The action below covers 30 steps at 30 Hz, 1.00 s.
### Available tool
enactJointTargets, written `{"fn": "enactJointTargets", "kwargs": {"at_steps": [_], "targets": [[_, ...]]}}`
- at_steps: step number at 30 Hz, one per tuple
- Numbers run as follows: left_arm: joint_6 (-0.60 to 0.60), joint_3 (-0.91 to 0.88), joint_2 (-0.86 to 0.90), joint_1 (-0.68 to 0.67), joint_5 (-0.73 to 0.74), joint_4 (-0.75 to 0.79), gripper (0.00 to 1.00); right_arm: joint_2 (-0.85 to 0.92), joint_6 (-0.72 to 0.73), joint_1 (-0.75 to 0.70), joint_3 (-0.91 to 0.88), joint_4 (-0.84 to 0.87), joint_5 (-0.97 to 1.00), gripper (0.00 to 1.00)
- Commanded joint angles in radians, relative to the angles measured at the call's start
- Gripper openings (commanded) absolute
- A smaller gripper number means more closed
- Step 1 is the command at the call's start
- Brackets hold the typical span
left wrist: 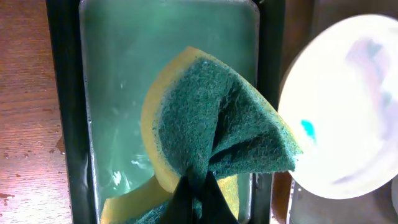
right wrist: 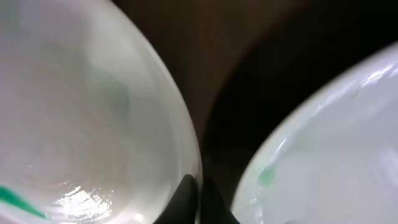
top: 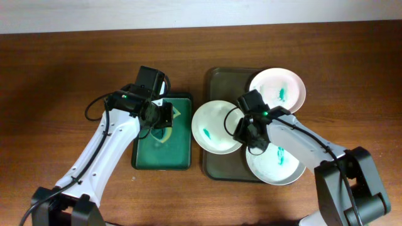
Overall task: Clean dirty plates on tray and stack at the side
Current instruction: 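Tilt the held plate with right gripper and bring sponge toward it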
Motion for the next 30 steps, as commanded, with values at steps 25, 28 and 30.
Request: {"fn": "enactJointTargets", "kwargs": {"at_steps": [25, 28, 30], "targets": [[0.009, 0.024, -0.031, -0.045, 0.057, 0.065, 0.0, 0.144, -0.59, -0.27, 0.064, 0.099, -0.284, 0.32], [0.009, 0.024, -0.03, -0.046, 0.123, 0.103, 0.0, 0.168, -0.59, -0.271, 0.064, 0.105, -0.284, 0.05], [0.009, 0.024, -0.03, -0.063, 0.138, 0.139, 0.0, 0.164, -0.592, -0.285, 0.076, 0.108, -0.277, 0.04]]}}
